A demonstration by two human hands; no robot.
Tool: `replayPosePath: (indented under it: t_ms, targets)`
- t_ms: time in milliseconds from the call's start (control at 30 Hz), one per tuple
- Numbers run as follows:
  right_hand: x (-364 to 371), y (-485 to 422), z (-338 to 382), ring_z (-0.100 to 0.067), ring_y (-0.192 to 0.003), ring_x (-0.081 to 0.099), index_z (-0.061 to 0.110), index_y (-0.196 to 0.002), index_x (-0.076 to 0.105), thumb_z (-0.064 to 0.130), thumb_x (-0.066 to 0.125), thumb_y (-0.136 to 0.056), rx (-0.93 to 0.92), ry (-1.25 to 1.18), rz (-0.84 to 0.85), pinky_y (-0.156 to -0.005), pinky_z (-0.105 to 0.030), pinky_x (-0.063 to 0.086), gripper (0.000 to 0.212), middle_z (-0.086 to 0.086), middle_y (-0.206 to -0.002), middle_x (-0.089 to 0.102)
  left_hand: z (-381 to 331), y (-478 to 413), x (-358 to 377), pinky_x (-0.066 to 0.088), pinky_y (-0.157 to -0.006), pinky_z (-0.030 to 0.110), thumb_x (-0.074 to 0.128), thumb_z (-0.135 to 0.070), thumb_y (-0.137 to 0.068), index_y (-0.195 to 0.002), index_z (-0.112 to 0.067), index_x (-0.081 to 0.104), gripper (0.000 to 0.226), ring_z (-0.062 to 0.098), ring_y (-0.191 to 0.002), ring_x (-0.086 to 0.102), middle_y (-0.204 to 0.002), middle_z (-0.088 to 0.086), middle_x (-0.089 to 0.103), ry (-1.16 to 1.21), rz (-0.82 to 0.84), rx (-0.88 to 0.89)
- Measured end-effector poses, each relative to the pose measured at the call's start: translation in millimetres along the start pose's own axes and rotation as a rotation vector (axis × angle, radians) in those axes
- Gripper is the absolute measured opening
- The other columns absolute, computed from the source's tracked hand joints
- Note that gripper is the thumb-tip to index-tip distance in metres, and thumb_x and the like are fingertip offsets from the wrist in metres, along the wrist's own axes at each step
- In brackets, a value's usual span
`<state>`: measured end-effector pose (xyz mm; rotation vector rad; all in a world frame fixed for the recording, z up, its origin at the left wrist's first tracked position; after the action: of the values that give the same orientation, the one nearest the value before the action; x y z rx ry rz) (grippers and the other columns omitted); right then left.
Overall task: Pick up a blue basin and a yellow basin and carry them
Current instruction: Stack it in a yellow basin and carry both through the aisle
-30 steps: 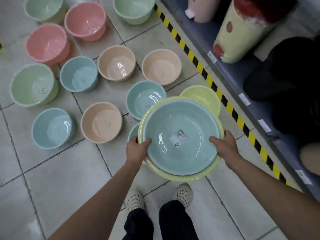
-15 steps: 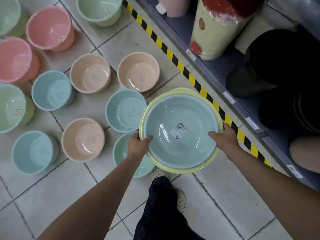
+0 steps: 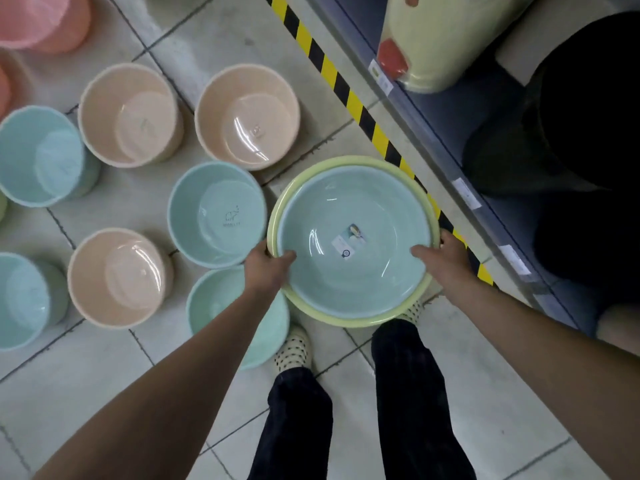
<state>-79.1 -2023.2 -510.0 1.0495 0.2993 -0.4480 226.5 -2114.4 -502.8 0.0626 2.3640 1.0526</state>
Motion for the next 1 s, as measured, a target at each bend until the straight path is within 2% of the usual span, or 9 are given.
replayPosePath:
  t_ms: [133, 300, 433, 533, 667, 767, 833, 900, 1000]
  targets:
    - [11, -53, -10, -0.029, -0.093, 0.068, 0.018, -0.108, 0.065, 0.008, 0.071, -0.083, 0.007, -0.025, 0.033, -0.076, -0.034, 0.054, 0.027, -0.005, -0.101, 0.07, 13, -40, 32, 0.047, -0.057, 0.02, 0.072, -0.01, -0.084, -0.106, -0.013, 0.067, 0.023, 0.008, -0.068, 0.062, -0.084, 0.0, 0.067, 0.034, -0.049, -0.04]
    - [28, -111, -13, -0.029, -0.1, 0.068, 0.018, -0.121, 0.065, 0.01, 0.072, -0.081, -0.012, -0.024, 0.059, -0.088, -0.044, 0.058, 0.041, -0.002, -0.105, 0.07, 27, -79, 64, 0.051, -0.061, 0.023, 0.072, -0.007, -0.084, -0.1, -0.017, 0.065, 0.02, 0.01, -0.069, 0.064, -0.079, -0.007, 0.066, 0.092, -0.09, -0.051]
    - [39, -141, -15, -0.026, -0.094, 0.064, 0.018, -0.116, 0.065, 0.008, 0.07, -0.084, -0.021, -0.004, 0.035, -0.078, -0.035, 0.052, 0.034, 0.006, -0.095, 0.064, 42, -107, 81, 0.051, -0.06, 0.025, 0.072, -0.008, -0.084, -0.1, -0.016, 0.065, 0.02, 0.013, -0.069, 0.064, -0.08, -0.004, 0.067, 0.093, -0.1, -0.079]
    - [45, -161, -15, -0.021, -0.086, 0.058, 0.012, -0.123, 0.064, 0.009, 0.069, -0.086, -0.041, 0.052, 0.024, -0.071, -0.028, 0.045, 0.038, -0.004, -0.109, 0.06, 50, -124, 92, 0.054, -0.069, 0.028, 0.073, -0.01, -0.084, -0.102, -0.019, 0.066, 0.022, 0.015, -0.073, 0.067, -0.083, -0.005, 0.068, 0.111, -0.091, -0.101]
    - [53, -183, -20, -0.003, -0.073, 0.048, 0.012, -0.133, 0.056, 0.012, 0.068, -0.087, -0.042, 0.126, 0.023, -0.054, -0.019, 0.037, 0.047, -0.005, -0.118, 0.056, 63, -142, 105, 0.058, -0.078, 0.035, 0.074, -0.016, -0.083, -0.105, -0.019, 0.068, 0.023, 0.021, -0.078, 0.069, -0.082, -0.006, 0.068, 0.075, -0.089, -0.131]
    - [61, -196, -23, -0.022, -0.092, 0.057, 0.012, -0.134, 0.053, 0.015, 0.069, -0.084, -0.043, 0.165, 0.027, -0.056, -0.023, 0.039, 0.053, -0.01, -0.13, 0.055, 72, -153, 114, 0.055, -0.067, 0.028, 0.073, -0.013, -0.084, -0.11, -0.013, 0.069, 0.026, 0.015, -0.072, 0.066, -0.085, 0.0, 0.067, 0.064, -0.086, -0.144]
    - [67, -204, -28, -0.026, -0.102, 0.057, 0.01, -0.134, 0.051, 0.016, 0.069, -0.084, -0.053, 0.198, 0.041, -0.069, -0.027, 0.044, 0.054, -0.01, -0.135, 0.049, 77, -158, 120, 0.048, -0.057, 0.021, 0.071, -0.009, -0.085, -0.117, -0.009, 0.068, 0.031, 0.009, -0.068, 0.062, -0.089, 0.003, 0.066, 0.078, -0.078, -0.149]
    - [71, -209, -34, -0.023, -0.102, 0.052, 0.007, -0.135, 0.049, 0.016, 0.068, -0.087, -0.064, 0.245, 0.066, -0.078, -0.031, 0.042, 0.053, -0.009, -0.14, 0.042, 82, -162, 123, 0.048, -0.057, 0.021, 0.07, -0.009, -0.086, -0.12, -0.007, 0.066, 0.035, 0.009, -0.069, 0.062, -0.091, 0.004, 0.066, 0.074, -0.07, -0.148]
    - [76, -214, -44, -0.023, -0.103, 0.05, 0.007, -0.138, 0.045, 0.015, 0.068, -0.089, -0.085, 0.271, 0.086, -0.081, -0.032, 0.041, 0.055, -0.01, -0.139, 0.042, 90, -169, 123, 0.051, -0.067, 0.025, 0.07, -0.01, -0.085, -0.126, -0.008, 0.065, 0.041, 0.02, -0.079, 0.067, -0.099, 0.007, 0.07, 0.056, -0.04, -0.135]
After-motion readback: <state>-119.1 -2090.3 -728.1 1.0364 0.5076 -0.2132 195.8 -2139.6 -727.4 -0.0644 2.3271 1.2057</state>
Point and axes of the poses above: each hand's wrist, its own y-axis away from the middle knuckle, its own x-axis out of the palm, z = x × y, the point moved 4 cm from there along -y, towards the middle knuckle
